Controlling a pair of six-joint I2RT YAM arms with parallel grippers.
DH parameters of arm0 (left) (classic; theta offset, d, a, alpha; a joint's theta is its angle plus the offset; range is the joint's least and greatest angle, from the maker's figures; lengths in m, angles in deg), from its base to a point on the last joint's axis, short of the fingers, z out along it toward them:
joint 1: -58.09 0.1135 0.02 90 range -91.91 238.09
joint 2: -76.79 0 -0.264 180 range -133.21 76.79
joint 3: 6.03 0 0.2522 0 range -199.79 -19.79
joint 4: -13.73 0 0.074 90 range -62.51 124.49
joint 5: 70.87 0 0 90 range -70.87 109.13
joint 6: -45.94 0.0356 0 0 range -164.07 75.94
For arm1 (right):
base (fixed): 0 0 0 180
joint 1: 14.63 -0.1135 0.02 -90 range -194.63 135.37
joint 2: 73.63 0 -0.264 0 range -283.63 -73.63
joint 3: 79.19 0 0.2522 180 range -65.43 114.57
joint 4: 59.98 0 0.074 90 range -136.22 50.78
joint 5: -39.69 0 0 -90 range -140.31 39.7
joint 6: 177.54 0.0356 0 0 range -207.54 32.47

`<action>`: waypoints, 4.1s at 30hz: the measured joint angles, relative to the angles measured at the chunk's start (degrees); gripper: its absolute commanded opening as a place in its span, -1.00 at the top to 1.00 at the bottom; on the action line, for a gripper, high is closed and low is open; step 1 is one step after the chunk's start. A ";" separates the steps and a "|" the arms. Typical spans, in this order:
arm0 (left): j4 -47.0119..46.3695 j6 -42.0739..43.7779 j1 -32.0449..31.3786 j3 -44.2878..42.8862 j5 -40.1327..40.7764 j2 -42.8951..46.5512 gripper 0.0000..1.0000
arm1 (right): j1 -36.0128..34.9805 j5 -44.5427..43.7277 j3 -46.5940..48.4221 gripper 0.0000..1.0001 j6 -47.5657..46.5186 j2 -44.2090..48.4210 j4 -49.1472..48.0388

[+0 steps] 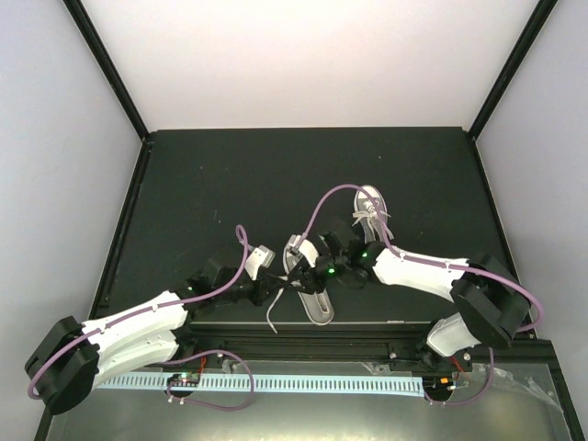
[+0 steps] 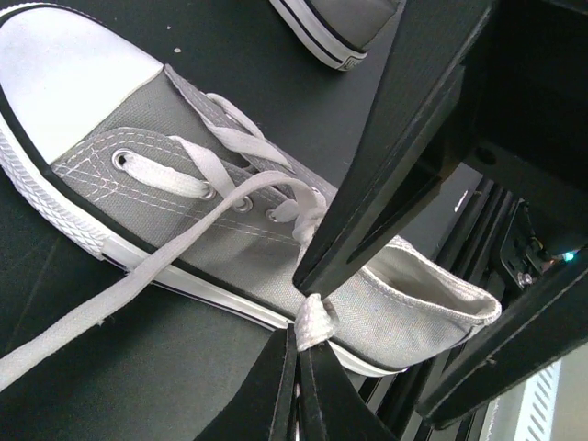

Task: Tie the shoes
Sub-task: Wrap the shoelace around the shoelace.

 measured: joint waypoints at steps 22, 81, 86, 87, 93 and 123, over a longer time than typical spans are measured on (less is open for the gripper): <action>1.68 0.13 0.07 0.00 0.90 0.44 0.75 | -0.20 -2.75 2.05 0.97 -6.34 -3.58 2.38; -0.04 13.40 6.64 -17.29 -3.39 -37.07 0.74 | -0.15 -11.04 -9.92 0.97 1.29 9.57 -4.79; -0.07 13.42 6.54 -15.91 -4.13 -36.35 0.96 | -0.15 -11.06 -10.01 0.97 1.75 9.57 -5.49; -0.02 13.33 6.54 -15.50 -4.28 -35.85 0.97 | -0.15 -11.08 -10.01 0.97 1.77 9.57 -5.55; 1.36 12.59 6.54 -14.60 -4.02 -28.57 0.97 | -0.15 -11.28 -10.01 0.97 2.45 9.57 -5.55; 18.99 -15.65 -4.13 -13.14 -17.22 -5.18 0.70 | -0.15 -19.19 -4.85 0.97 9.07 4.66 -1.88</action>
